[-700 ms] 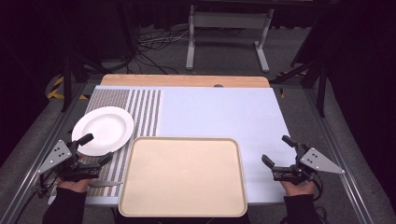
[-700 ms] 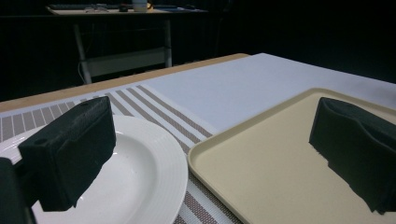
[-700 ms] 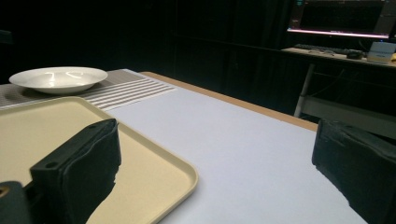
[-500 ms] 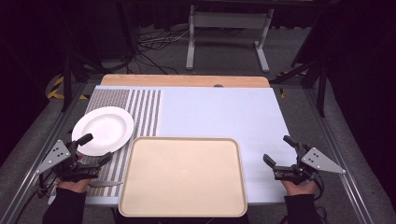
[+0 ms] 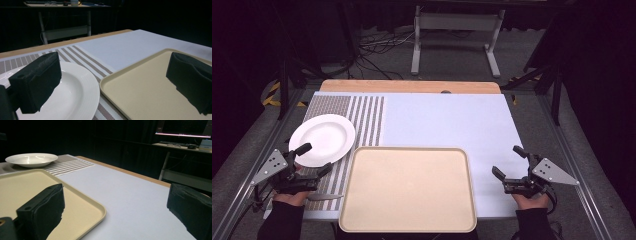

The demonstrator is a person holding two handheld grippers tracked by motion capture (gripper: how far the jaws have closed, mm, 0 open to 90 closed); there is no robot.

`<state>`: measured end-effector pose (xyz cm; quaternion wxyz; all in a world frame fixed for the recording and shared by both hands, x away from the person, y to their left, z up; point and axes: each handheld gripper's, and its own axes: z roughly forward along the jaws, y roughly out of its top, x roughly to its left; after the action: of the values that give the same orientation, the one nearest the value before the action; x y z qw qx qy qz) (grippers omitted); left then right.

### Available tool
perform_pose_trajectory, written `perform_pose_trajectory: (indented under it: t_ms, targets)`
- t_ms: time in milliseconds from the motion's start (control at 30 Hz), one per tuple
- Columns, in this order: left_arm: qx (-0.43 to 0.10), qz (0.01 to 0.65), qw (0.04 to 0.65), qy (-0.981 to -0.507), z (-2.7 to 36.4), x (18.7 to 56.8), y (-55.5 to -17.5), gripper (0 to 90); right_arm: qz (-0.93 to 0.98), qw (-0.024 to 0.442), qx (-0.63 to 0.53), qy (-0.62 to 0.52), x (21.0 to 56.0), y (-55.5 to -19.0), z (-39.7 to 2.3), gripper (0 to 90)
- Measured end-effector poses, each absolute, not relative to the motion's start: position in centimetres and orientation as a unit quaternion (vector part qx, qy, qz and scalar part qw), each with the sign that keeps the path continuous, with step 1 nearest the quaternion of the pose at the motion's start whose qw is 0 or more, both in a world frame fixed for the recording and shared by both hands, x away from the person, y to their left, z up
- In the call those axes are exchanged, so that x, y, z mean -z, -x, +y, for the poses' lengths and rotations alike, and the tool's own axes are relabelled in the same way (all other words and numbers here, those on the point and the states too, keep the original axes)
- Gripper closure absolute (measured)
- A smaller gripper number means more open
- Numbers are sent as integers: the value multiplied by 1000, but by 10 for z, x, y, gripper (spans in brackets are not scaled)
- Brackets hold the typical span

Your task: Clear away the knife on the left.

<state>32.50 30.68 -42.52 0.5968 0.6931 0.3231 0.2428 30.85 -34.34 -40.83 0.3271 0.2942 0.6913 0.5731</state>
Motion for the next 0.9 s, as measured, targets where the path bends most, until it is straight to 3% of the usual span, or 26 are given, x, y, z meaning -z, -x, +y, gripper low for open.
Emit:
perform_pose_trajectory:
  t_ms: [367, 900]
  targets:
    - [-213, 326, 607, -693, 306, 420, -334, 2, 680, 319, -587, -303, 410, -308, -345, 1]
    - [-190, 266, 526, -785, 313, 388, -344, 8, 691, 307, -582, -299, 414, -312, -344, 2]
